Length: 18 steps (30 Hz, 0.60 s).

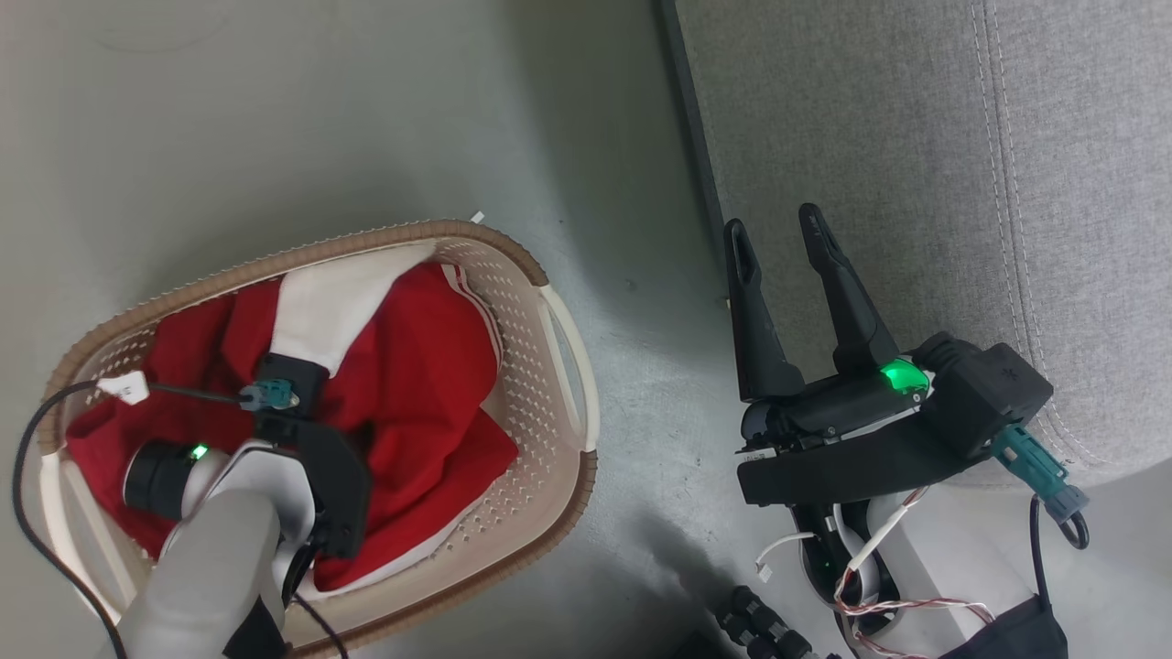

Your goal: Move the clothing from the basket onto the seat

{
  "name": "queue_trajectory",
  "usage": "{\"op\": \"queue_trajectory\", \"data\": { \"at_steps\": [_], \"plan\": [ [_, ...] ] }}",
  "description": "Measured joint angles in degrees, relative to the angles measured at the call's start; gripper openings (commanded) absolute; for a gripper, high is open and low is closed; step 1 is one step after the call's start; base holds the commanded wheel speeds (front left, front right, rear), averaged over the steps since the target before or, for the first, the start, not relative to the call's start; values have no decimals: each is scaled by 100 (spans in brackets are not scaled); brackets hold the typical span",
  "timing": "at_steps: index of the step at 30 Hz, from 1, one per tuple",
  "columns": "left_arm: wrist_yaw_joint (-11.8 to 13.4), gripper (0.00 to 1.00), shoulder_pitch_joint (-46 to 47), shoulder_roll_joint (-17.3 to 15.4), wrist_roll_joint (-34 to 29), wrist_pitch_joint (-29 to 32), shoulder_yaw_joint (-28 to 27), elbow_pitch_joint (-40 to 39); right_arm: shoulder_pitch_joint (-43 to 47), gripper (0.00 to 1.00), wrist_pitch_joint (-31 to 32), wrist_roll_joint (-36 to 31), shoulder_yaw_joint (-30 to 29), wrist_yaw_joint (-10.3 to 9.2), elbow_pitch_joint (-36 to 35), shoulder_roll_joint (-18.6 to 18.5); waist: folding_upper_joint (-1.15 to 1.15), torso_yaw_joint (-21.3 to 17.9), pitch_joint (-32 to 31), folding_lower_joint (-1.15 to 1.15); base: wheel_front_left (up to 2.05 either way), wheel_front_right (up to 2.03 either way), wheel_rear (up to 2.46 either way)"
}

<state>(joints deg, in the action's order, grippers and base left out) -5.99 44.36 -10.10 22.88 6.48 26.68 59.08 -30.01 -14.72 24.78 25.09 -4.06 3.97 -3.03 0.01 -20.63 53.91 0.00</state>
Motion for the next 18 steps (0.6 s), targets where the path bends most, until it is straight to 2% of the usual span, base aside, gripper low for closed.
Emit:
{"op": "queue_trajectory", "data": {
  "at_steps": [8, 14, 15, 16, 18],
  "plan": [
    [157, 100, 102, 24, -330, 354, 296, 428, -1, 100, 1, 52, 59, -55, 15, 4, -1, -109, 104, -1, 0, 0, 0],
    [255, 100, 231, 47, -337, 461, 322, 564, -7, 100, 1, 51, 65, -99, 25, 5, -1, -102, 110, -1, 0, 0, 0],
    [254, 87, 264, 47, -347, 519, 348, 589, -8, 100, 0, 52, 65, -100, 32, 5, -1, -100, 110, -1, 0, 0, 0],
    [247, 69, 286, 48, -378, 571, 377, 621, -10, 100, 1, 52, 67, -100, 40, 5, -1, -98, 110, -1, 0, 0, 0],
    [236, 22, 319, 53, -449, 628, 399, 680, -15, 100, 1, 52, 67, -104, 47, 5, -1, -93, 107, -1, 0, 0, 0]
  ]
}}
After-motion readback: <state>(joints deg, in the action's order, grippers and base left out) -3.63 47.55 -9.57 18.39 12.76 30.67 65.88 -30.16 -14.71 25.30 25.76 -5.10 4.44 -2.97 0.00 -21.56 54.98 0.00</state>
